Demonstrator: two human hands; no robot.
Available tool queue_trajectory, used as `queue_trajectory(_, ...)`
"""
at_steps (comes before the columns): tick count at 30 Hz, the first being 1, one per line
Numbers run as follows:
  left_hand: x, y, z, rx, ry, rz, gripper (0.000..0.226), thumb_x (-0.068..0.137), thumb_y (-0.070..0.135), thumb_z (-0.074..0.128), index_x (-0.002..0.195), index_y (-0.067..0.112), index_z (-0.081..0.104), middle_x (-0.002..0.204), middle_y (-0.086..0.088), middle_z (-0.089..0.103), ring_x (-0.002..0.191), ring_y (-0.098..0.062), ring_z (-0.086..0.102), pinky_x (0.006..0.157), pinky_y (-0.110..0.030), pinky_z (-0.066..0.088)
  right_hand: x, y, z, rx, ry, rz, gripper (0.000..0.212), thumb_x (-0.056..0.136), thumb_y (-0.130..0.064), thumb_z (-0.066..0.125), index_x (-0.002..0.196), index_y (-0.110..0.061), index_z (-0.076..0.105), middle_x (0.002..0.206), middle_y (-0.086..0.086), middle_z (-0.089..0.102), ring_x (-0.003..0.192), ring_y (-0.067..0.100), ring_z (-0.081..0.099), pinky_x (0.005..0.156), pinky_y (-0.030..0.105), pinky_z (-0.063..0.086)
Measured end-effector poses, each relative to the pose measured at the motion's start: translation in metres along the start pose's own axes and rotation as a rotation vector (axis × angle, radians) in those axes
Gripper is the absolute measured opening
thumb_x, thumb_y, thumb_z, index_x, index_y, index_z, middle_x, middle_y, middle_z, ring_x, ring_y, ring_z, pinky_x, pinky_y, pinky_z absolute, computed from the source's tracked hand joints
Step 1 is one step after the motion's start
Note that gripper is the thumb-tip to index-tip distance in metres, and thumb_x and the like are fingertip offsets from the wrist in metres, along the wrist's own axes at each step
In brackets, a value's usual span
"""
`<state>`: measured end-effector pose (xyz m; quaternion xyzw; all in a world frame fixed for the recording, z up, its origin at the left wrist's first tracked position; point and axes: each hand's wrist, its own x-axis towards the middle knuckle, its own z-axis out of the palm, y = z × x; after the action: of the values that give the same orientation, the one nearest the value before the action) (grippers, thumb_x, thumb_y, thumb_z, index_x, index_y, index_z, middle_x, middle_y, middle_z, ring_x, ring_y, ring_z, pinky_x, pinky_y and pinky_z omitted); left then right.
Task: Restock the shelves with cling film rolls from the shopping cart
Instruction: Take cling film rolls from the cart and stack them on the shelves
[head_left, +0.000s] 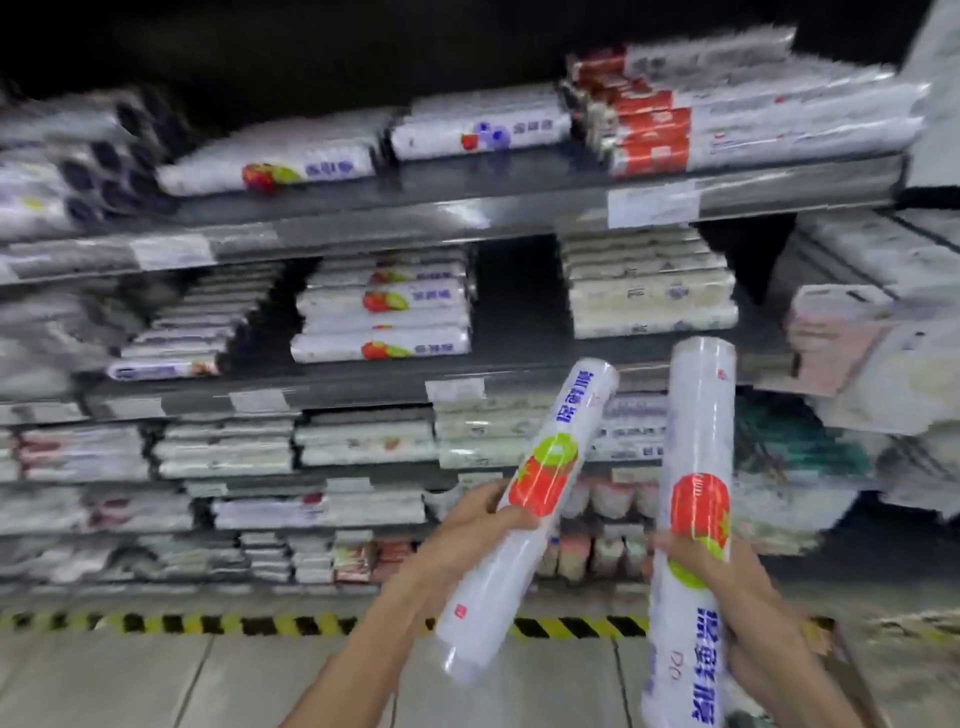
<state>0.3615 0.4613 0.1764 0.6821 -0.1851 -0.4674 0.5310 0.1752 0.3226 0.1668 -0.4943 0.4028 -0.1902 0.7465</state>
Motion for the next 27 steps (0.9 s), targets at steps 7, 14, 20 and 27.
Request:
queue_trajectory(7, 0.0, -0.005, -0.145, 0.238, 0.127, 0.03, 0.051, 0.068, 0.022, 0.084, 0.112, 0.017, 0.057, 0.094, -0.002, 0.071, 0.076, -0.014, 0.067, 0.06, -0.024, 0.052, 0.029, 0.02, 0.126, -0.08, -0.102, 0.053, 0.076, 0.038, -0.031, 0.089, 0.104, -0.01, 0.059, 0.081, 0.018, 0.069, 0.069, 0.032, 0.066, 0.061, 0.036, 0.051)
queue_trajectory(14, 0.063, 0.028, -0.237, 0.72, 0.124, 0.173, 0.06, 0.068, 0.027, 0.083, 0.116, 0.018, 0.048, 0.104, 0.007, 0.061, 0.086, 0.0, 0.058, 0.07, -0.01, 0.045, 0.093, 0.008, 0.185, -0.128, -0.142, 0.013, 0.047, 0.061, -0.017, 0.076, 0.103, -0.013, 0.057, 0.075, 0.016, 0.071, 0.063, 0.028, 0.067, 0.054, 0.033, 0.053)
queue_trajectory(20, 0.122, 0.055, -0.288, 0.857, 0.089, 0.318, 0.06, 0.064, 0.024, 0.086, 0.118, 0.027, 0.058, 0.1, 0.016, 0.064, 0.086, 0.005, 0.061, 0.071, -0.004, 0.042, 0.151, 0.009, 0.218, -0.089, -0.149, -0.005, 0.028, 0.076, -0.007, 0.07, 0.099, -0.01, 0.054, 0.064, 0.008, 0.069, 0.053, 0.019, 0.066, 0.043, 0.027, 0.051)
queue_trajectory(27, 0.173, 0.09, -0.336, 1.007, 0.088, 0.617, 0.072, 0.052, 0.055, 0.074, 0.116, 0.024, 0.064, 0.102, 0.008, 0.061, 0.095, 0.002, 0.056, 0.08, -0.006, 0.04, 0.18, 0.015, 0.231, -0.037, -0.111, -0.039, 0.038, 0.065, -0.014, 0.072, 0.1, -0.011, 0.056, 0.07, 0.01, 0.071, 0.057, 0.021, 0.068, 0.046, 0.03, 0.053)
